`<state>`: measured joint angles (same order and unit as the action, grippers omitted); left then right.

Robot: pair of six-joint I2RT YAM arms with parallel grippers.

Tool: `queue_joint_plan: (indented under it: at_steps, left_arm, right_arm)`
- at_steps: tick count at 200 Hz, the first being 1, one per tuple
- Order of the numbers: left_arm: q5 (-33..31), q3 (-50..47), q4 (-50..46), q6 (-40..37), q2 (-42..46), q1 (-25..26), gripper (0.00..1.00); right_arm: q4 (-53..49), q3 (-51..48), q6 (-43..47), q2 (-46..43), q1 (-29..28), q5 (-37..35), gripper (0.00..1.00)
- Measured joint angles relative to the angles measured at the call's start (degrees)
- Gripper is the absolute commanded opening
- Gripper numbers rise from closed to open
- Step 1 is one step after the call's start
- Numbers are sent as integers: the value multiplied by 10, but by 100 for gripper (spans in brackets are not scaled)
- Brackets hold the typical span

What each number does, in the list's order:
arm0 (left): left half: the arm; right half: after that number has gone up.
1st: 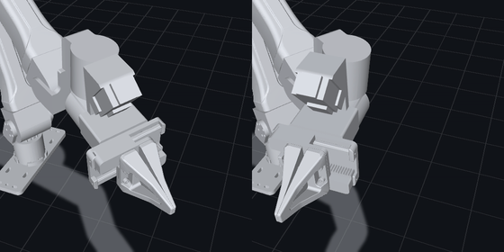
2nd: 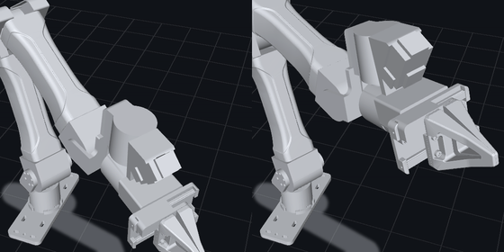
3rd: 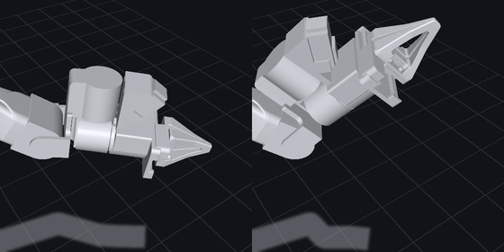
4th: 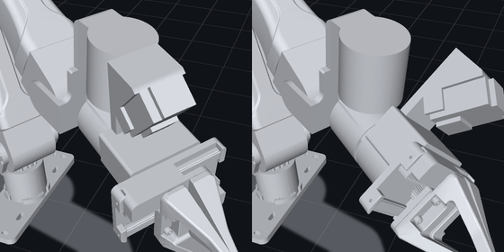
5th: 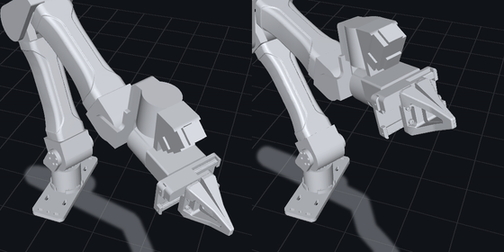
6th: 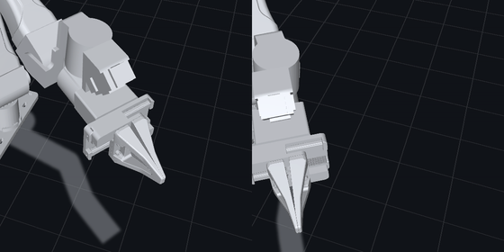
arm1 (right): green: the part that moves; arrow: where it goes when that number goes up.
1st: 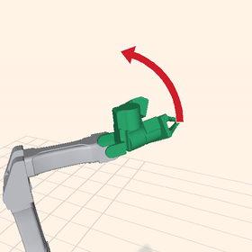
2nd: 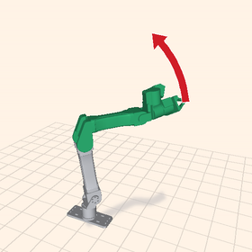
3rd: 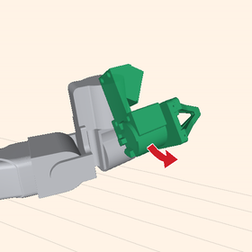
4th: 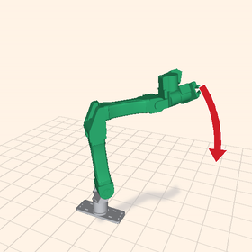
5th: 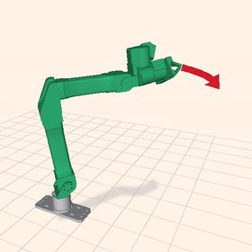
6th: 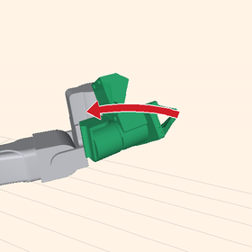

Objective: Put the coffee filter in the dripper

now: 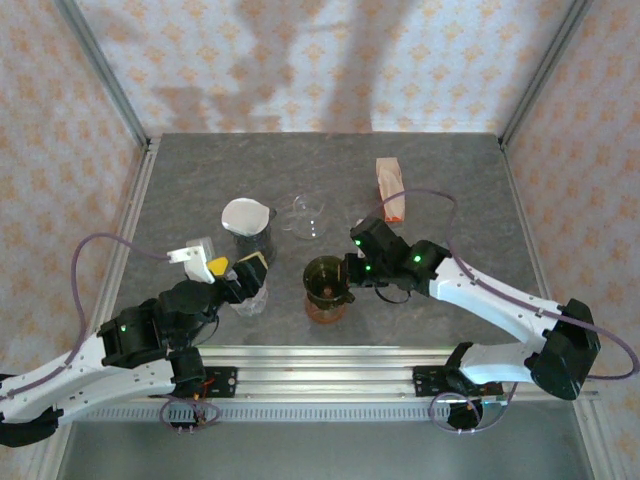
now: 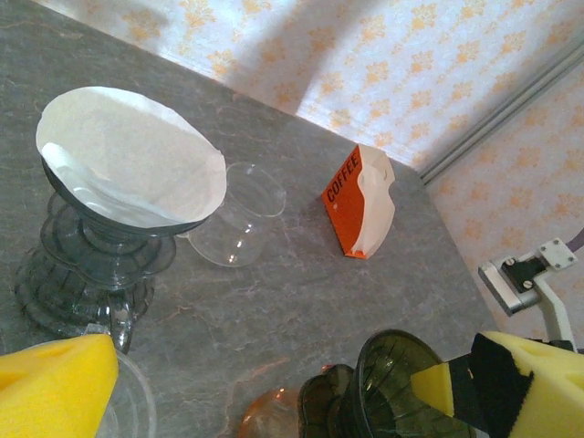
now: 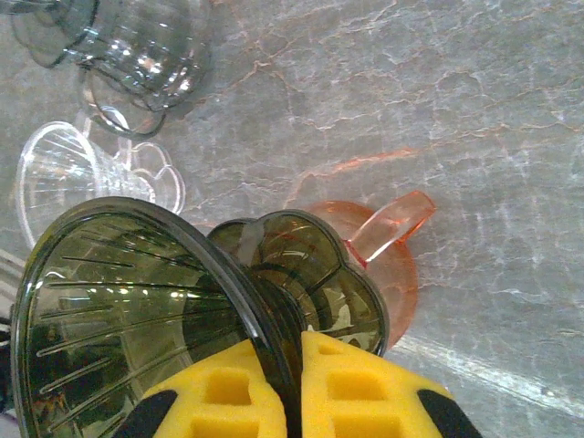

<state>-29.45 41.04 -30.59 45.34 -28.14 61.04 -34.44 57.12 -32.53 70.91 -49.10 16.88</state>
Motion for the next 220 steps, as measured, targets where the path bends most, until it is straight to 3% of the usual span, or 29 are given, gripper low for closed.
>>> queue_joint_plan:
  at_steps: [128,152,180,204,220]
  left_arm:
    - [0,-4,0,1,0,0,100]
    - [0,-4,0,1,0,0,100]
    - [-1,-4,0,1,0,0,100]
    - [-1,-4,0,2,0,0,100]
    - [-1,-4,0,2,0,0,100]
  right_arm:
    - [3,-1,-13,9,-10,7,0]
    - [3,-5,-14,11,-11,2,21]
    - [2,-6,-19,11,-11,-4,53]
    - [2,-7,-20,10,-11,-10,64]
    - [2,-7,-20,6,-11,-19,66]
